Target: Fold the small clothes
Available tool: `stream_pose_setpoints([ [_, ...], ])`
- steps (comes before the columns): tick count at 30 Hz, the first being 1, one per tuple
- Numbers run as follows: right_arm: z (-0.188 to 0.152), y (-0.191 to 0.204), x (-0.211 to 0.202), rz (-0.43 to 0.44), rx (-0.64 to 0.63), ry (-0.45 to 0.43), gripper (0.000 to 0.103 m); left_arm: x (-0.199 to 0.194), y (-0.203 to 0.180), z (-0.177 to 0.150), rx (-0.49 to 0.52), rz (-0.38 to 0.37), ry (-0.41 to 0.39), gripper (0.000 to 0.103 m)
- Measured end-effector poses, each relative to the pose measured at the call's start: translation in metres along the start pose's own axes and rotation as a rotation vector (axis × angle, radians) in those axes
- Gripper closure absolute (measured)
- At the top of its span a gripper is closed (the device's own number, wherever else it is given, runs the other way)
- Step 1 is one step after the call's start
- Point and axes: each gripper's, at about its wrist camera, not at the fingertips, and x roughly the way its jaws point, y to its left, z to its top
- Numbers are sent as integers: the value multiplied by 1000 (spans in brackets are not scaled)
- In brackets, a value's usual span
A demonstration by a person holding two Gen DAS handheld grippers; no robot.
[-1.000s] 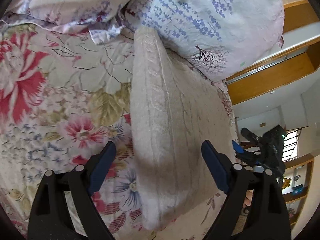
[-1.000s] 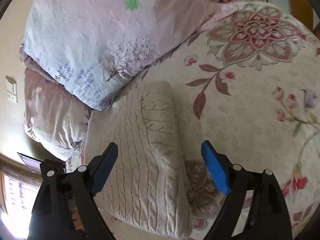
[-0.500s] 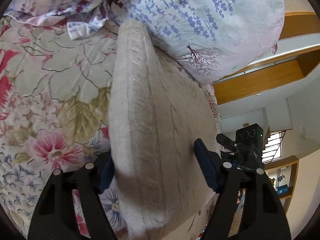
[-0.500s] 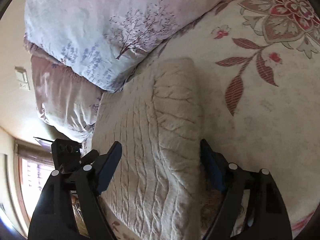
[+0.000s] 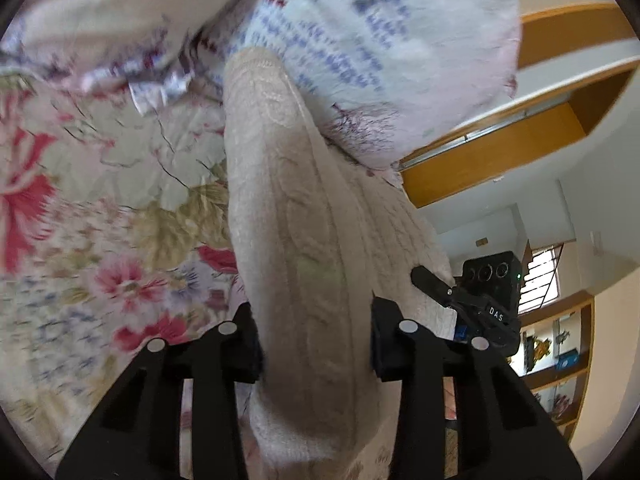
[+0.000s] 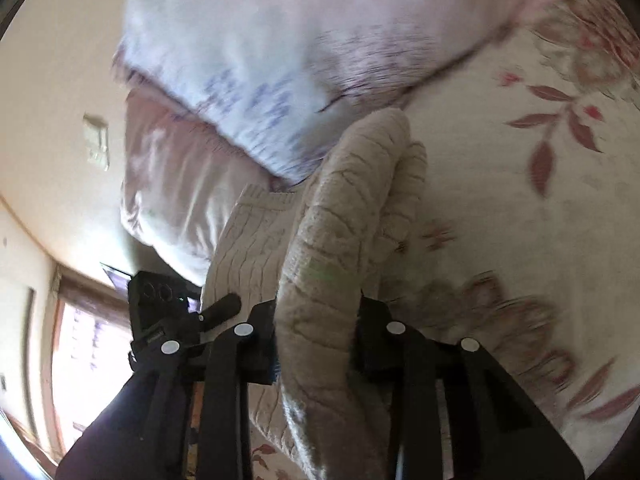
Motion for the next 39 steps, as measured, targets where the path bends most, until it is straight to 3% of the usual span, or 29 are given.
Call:
stream_pose_setpoints([
  [7,-13,54,42,5,-137,13,74,-71,27,-5,0,65,-52,65],
  [10,-23,69,78,-52,-193,42,74,-89,60,-6,-38,124,-59,63],
  [12,-29,66,106,-134,-194,95,73,-94,91,-8,-103,187,-54,59],
  [13,-31,60,117,-179,-178,106,66,-90,102,-9,-139,174,-46,56],
  [15,-28,55,117,-156,-142,112,64,-92,122,-14,-209,88,-58,53],
  [18,-23,51,99,-146,-103,115,60,-100,114,-16,-161,133,-78,50],
  [21,-15,52,75,-126,-90,34,60,-110,104,-22,-102,186,-91,47],
  [26,0,55,90,-139,-83,32,60,-111,101,-32,-107,188,-90,43],
  [27,3,58,96,-149,-88,32,71,-111,102,-34,-109,189,-91,42],
  [28,5,61,99,-158,-104,13,94,-111,103,-34,-114,197,-93,40],
  [32,6,96,94,-256,-319,-119,94,-112,102,-36,-86,242,-101,34],
  [36,20,61,121,-420,-218,-17,94,-107,98,-33,-66,273,-103,31],
  [38,21,54,122,-418,-194,-9,93,-106,94,-34,-49,294,-108,31],
  [39,20,57,119,-428,-202,-10,87,-107,93,-34,-43,302,-112,31],
])
